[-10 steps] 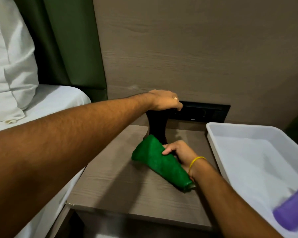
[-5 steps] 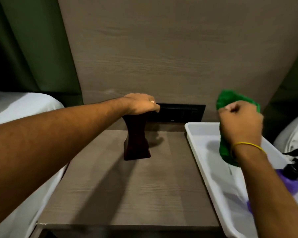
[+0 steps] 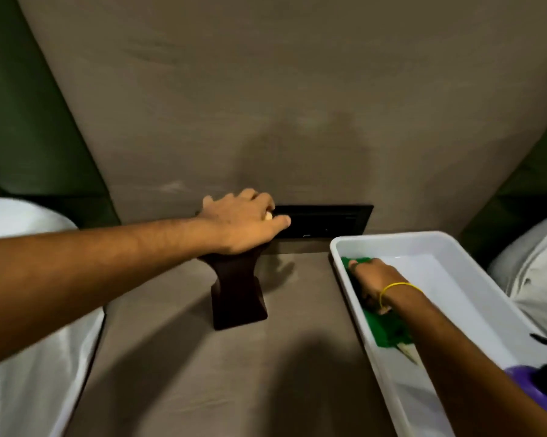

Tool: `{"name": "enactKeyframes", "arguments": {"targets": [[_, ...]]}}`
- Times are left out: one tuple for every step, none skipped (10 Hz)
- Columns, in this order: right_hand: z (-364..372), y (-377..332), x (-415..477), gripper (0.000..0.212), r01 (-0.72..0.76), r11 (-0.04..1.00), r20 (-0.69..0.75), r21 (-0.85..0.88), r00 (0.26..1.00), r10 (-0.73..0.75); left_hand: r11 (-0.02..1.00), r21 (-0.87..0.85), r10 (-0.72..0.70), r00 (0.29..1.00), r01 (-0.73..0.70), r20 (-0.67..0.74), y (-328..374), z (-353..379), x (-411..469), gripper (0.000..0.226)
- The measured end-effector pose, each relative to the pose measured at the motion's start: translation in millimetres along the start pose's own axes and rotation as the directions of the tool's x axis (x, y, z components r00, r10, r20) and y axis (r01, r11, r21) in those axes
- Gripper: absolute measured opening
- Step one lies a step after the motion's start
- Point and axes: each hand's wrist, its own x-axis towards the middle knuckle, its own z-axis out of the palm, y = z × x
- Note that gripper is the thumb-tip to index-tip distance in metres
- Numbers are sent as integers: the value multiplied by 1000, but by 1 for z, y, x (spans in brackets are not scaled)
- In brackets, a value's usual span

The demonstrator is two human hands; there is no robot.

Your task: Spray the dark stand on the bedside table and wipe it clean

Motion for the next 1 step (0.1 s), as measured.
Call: {"name": "enactKeyframes", "arguments": {"targets": [[-7,-11,-12,65,29,998,-109,-54,993,-35,999,43,40,962,-29,-271,5,-6,-17,78]]}}
